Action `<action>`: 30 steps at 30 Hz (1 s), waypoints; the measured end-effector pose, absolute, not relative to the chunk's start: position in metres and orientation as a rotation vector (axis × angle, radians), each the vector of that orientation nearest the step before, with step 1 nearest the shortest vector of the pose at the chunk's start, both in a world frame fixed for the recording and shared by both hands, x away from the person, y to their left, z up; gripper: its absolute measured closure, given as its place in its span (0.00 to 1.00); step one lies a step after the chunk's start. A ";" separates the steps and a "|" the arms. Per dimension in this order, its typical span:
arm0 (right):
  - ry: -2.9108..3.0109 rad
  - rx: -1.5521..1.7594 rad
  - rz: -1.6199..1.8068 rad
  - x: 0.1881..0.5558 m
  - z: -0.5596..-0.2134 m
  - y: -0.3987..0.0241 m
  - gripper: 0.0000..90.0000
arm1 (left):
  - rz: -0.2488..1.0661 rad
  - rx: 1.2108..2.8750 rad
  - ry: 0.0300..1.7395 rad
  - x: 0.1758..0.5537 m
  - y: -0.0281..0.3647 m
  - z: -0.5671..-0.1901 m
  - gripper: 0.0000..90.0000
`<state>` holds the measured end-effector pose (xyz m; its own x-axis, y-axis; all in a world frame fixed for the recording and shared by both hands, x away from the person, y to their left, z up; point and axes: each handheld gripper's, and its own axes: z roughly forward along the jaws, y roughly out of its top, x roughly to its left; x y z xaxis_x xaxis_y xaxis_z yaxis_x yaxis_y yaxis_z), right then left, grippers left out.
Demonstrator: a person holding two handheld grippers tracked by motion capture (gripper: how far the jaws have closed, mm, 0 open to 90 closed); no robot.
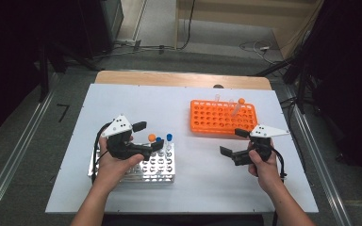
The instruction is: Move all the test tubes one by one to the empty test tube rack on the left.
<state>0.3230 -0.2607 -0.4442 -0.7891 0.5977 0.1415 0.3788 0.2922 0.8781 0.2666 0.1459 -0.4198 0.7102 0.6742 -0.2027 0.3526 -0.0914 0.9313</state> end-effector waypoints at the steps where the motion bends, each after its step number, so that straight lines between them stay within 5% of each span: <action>1: 2.330 0.917 1.496 0.325 -0.444 -0.262 0.00 | 0.320 1.700 0.821 0.266 0.146 -0.420 0.00; 8: 2.205 1.042 1.501 0.345 -0.437 -0.274 0.08 | 0.293 1.685 0.812 0.265 0.152 -0.422 0.00; 23: 2.066 1.329 1.291 0.406 -0.451 -0.275 0.52 | 0.290 1.718 0.805 0.266 0.156 -0.424 0.00; 30: 2.046 1.409 1.281 0.424 -0.463 -0.271 0.63 | 0.294 1.715 0.811 0.267 0.156 -0.424 0.00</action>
